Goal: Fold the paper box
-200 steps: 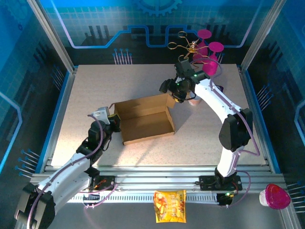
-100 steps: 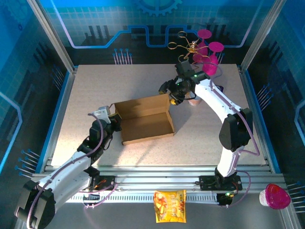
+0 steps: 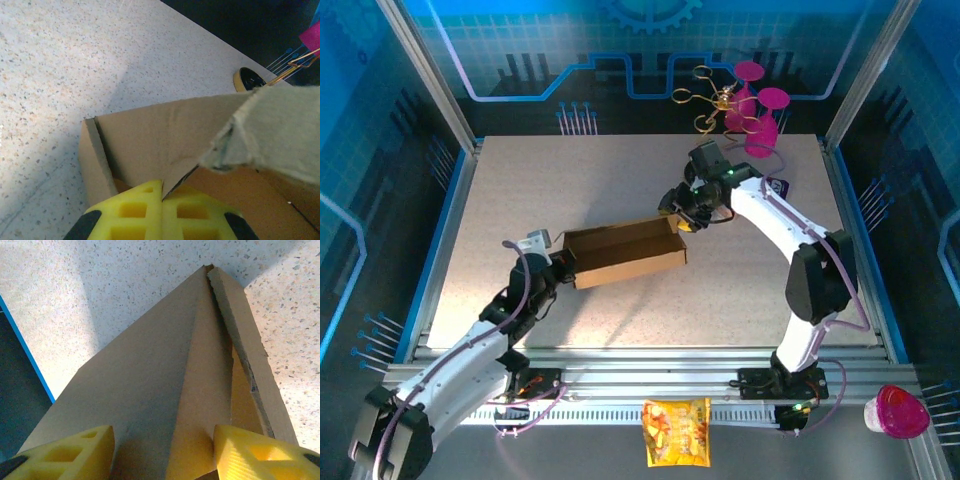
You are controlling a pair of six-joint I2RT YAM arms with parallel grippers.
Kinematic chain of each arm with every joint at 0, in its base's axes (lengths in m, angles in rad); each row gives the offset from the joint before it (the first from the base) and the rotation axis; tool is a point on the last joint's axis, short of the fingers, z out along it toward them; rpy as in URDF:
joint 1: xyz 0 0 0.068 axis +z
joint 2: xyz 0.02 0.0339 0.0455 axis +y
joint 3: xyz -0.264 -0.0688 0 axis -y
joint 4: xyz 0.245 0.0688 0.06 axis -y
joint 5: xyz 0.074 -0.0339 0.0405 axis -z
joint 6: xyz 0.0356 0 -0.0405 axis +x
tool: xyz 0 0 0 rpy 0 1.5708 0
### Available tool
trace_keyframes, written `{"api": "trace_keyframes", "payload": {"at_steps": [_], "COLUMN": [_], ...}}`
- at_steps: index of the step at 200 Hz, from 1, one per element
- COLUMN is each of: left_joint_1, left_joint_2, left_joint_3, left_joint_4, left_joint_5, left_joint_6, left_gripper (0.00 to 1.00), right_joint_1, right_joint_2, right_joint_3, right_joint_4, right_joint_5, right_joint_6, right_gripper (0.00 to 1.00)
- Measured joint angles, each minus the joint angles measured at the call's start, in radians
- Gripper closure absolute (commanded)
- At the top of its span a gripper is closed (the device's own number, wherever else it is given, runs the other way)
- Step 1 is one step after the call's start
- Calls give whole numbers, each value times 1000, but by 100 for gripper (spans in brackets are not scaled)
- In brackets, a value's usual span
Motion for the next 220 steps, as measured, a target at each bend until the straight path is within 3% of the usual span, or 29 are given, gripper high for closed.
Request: {"api": "trace_keyframes", "payload": {"at_steps": [33,56,158,207,220], "left_joint_1": [-3,-4,-5,-5,-5], "left_joint_2": [-63,-131,-381,-352,-291], "left_joint_3": [12,39,98,325,435], "left_joint_4": [-94,-179,-535,-781,-882], "left_joint_5": [21,24,80,83,57], "left_joint_6": [-52,-102,-288,-411,-443], "left_gripper": [61,51,48,55,52], "right_joint_1": [5,6,22,22,22], "right_joint_2": [-36,-45,-51,-51,-51], "right_joint_3": [-59,-89,-138,-138,-138], "right_joint_4": [16,25,49,50,50], "right_joint_5": [15,28,57,60,60], "right_joint_6": [-25,-37,-50,-51,-55], "right_gripper": [49,50,56,57,57]}}
